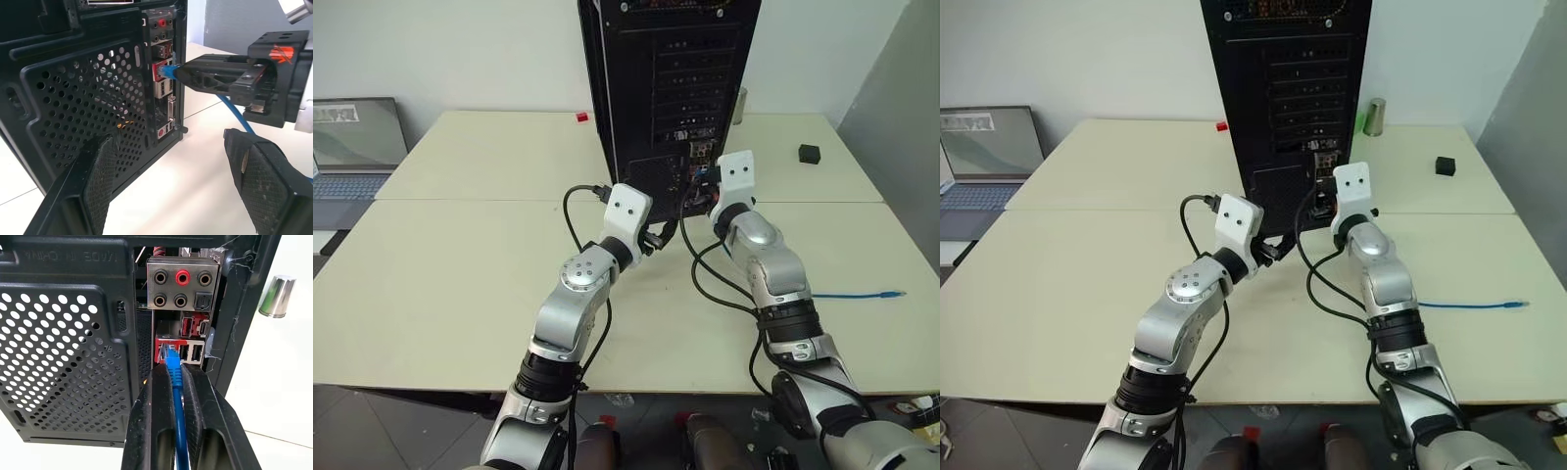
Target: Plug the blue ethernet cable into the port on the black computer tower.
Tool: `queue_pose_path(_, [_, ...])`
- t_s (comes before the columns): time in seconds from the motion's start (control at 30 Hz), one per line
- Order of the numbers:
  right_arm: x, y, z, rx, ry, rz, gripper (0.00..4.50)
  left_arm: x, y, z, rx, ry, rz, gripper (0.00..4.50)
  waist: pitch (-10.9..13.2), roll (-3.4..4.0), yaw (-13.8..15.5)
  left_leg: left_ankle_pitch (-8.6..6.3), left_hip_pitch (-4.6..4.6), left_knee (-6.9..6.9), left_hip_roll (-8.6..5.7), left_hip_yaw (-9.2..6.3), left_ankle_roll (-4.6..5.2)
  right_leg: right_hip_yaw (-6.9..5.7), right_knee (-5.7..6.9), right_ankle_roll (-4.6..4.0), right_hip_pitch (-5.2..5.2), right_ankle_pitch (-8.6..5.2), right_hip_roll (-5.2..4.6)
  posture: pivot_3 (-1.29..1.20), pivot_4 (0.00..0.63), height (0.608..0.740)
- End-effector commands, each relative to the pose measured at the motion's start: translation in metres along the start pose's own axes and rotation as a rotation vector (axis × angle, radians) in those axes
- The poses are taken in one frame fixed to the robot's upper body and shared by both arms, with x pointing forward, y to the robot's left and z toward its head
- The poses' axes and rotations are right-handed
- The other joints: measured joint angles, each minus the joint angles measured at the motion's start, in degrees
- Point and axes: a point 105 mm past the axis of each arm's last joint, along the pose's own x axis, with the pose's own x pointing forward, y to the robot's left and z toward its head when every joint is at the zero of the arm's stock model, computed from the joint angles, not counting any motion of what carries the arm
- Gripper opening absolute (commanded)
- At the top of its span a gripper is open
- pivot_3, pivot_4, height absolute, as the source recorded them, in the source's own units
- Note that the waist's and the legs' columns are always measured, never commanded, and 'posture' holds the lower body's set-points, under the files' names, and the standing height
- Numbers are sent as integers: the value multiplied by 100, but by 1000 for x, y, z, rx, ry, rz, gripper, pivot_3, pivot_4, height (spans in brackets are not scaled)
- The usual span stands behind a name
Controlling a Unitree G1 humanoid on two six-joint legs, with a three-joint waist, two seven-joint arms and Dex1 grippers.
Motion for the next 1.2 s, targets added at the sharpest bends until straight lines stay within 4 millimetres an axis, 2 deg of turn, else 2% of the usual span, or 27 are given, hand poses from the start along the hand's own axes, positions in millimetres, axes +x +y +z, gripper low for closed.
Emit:
queue_pose_path(0.03, [6, 4, 30, -5, -87, -2, 0, -1, 0, 12, 19, -49, 1, 3565, 0, 0, -18, 0, 1, 0, 0, 0, 0, 0, 1, 0, 0, 0, 0, 0, 150, 740])
queue_pose_path(0.6, [12, 6, 23, 1, -69, 10, 0, -1, 2, 12, 19, -47, 8, 3565, 0, 0, -123, 0, 27, -1, 5, 21, 0, 24, 25, 0, 0, 0, 10, 0, 150, 740])
queue_pose_path(0.67, [10, 3, 20, 1, -64, 12, 685, -1, 2, 11, 21, -46, 11, 3615, 0, 0, -123, 0, 29, -1, 5, 23, 0, 27, 27, 0, 0, 0, 10, 0, 150, 740])
queue_pose_path(0.97, [-6, -7, 7, -35, -30, 55, 2438, -4, 9, 6, 50, -15, 27, 3615, 0, 0, -63, 0, 2, -5, 1, 12, 0, 13, -5, 0, -1, 0, 2, 0, 150, 740])
queue_pose_path(1.17, [-22, -10, 10, -77, -30, 146, 3590, -7, 22, 2, 107, 26, 29, 3615, 0, 0, -48, 0, -3, -5, -1, 1, 0, 2, -8, 1, -1, 0, 0, 0, 150, 740])
queue_pose_path(1.2, [-25, -11, 12, -90, -31, 167, 3906, -7, 25, 2, 119, 37, 31, 3615, 0, 0, -47, 0, -3, -5, -1, 1, 0, 1, -8, 1, -1, 0, 1, 0, 150, 740])
